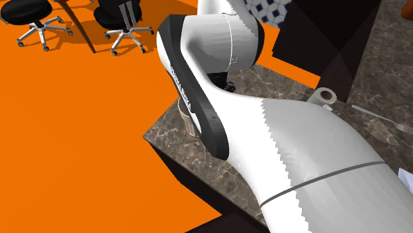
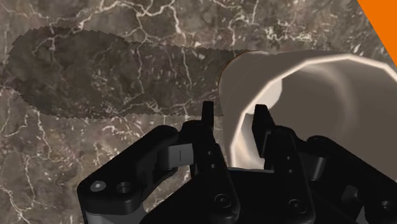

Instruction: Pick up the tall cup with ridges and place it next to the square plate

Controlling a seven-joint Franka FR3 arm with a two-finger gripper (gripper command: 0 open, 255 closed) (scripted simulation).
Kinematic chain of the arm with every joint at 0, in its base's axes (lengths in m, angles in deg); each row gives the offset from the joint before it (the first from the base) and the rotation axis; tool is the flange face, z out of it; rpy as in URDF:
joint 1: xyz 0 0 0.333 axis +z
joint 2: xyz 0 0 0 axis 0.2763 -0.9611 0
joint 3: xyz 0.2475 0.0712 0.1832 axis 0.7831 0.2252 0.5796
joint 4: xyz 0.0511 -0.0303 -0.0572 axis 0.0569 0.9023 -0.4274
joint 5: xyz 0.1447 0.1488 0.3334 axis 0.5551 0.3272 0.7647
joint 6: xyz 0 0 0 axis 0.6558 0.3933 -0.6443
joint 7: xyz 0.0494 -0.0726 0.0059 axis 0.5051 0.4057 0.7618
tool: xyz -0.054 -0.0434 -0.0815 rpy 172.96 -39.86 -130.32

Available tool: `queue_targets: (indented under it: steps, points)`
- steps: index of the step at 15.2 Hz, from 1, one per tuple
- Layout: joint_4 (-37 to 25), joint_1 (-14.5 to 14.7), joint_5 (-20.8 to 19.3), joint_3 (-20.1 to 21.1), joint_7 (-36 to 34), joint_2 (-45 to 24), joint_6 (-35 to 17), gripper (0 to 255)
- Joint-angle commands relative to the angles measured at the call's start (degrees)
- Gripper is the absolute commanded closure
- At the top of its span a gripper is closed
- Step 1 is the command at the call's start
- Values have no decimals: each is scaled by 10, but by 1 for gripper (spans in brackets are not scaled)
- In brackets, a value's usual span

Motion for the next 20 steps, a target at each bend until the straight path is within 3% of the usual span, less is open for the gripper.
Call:
queue_targets:
  steps: [1, 8, 20]
  points:
    - [0, 0, 0, 0, 0, 0, 0, 255]
    - [0, 0, 0, 0, 0, 0, 0, 255]
    - [-122, -3, 3, -1, -5, -21, 101, 255]
